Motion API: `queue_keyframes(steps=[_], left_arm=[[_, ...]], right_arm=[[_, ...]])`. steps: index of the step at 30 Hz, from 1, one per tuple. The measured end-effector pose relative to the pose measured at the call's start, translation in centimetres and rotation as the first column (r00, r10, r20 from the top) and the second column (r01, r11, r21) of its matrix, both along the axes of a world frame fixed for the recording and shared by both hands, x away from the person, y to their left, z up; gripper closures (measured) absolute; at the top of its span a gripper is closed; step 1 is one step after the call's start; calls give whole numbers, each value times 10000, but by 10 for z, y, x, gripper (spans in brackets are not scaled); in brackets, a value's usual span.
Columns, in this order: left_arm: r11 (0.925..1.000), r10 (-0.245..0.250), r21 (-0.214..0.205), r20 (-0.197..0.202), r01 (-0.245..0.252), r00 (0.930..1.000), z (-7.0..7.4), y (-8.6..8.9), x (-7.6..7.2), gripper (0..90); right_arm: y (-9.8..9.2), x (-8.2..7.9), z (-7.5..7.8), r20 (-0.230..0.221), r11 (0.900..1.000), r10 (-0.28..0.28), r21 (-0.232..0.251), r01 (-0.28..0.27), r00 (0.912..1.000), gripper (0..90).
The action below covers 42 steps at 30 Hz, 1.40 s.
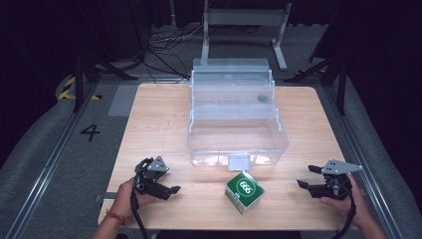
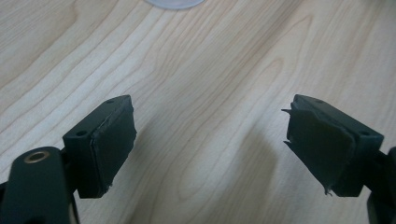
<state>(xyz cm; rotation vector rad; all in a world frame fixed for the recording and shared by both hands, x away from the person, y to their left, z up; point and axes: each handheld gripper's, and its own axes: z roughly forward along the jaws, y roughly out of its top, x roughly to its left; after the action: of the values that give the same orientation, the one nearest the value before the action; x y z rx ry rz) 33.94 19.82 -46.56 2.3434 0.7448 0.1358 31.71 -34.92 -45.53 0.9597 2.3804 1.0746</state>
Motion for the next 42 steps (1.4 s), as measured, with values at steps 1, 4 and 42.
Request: queue_keyframes(steps=[1,4,42], left_arm=[[10000,-1,6,61,1,10000,1,-1,-1,161],[9999,-146,3,170,146,9997,5,-3,-4,163],[9473,-3155,690,311,3129,9484,19,-100,-19,159]], right_arm=[[3,-1,1,94,9999,132,20,-132,9999,300],[17,-7,5,274,9983,580,17,-581,9979,319],[104,-17,20,921,9600,2779,-614,-2731,9562,556]])
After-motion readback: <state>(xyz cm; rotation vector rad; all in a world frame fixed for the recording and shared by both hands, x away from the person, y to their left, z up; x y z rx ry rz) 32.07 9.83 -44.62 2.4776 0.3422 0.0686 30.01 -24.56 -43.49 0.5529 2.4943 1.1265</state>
